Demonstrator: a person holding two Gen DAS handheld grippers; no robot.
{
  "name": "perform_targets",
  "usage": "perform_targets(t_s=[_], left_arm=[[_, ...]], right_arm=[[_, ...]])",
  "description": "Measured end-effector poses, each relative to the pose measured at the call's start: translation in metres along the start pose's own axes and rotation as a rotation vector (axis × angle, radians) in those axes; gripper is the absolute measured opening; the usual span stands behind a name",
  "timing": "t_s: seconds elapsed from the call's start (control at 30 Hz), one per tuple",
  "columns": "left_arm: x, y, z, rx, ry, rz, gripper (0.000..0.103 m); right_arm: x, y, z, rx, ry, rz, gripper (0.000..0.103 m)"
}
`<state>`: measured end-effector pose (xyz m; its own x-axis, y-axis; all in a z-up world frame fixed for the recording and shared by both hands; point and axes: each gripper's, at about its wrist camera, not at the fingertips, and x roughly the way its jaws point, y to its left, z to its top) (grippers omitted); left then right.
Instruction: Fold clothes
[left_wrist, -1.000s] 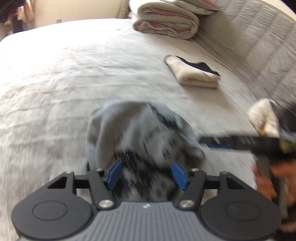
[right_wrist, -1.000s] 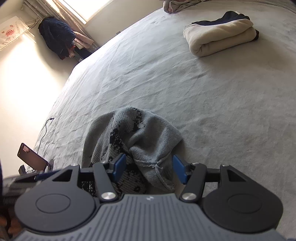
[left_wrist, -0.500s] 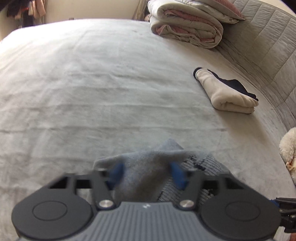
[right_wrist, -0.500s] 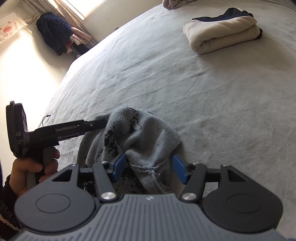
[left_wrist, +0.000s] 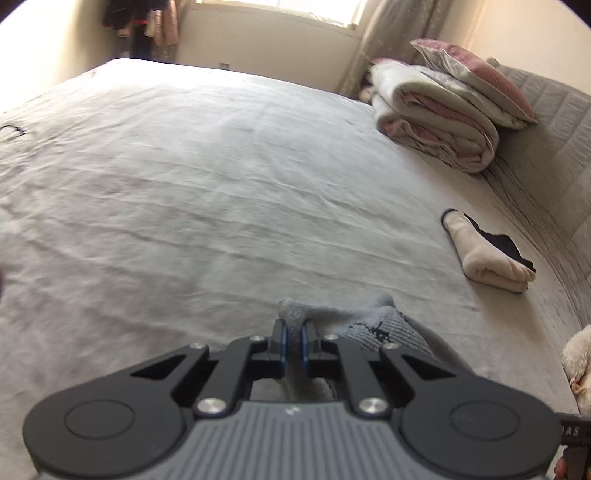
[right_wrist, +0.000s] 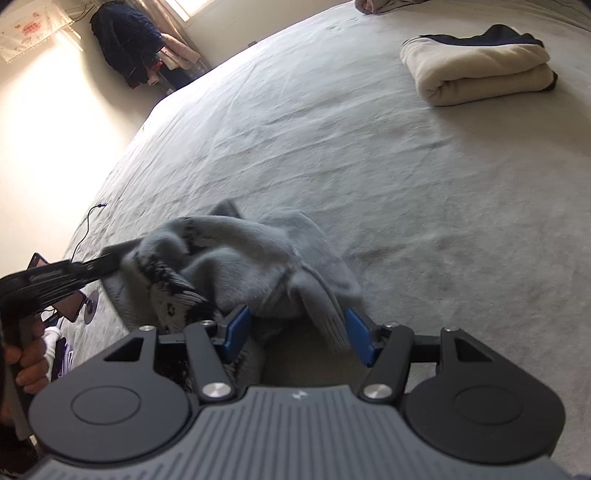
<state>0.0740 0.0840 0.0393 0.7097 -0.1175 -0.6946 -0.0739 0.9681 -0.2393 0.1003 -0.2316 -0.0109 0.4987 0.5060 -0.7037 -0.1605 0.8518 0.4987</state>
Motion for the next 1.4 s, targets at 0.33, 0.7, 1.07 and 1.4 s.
perform_targets(t_s=[0.33,0.7,1.07,1.4], left_arm=[[-0.076,0.073,-0.042,-0.084,-0.02,0.102,0.007],[-0.103,0.101,-0.101,-0.044,0.166,0.151,0.006],[-0.115,0.081,-0.098,0.068,0.18,0.081,0.012],[-0.085,0.028,-0.056,0.197,0.092,-0.008,0.05]], right_arm=[[0.016,0.02,-0.014,-0.035,0.066,0.026,0.062],[0.026,0.049,-0.04,-0.122,0.169,0.097,0.062],[0.04,0.059,-0.059,-0.196,0.251,0.102,0.057],[0.04,0.056,-0.061,-0.167,0.256,0.121,0.052]])
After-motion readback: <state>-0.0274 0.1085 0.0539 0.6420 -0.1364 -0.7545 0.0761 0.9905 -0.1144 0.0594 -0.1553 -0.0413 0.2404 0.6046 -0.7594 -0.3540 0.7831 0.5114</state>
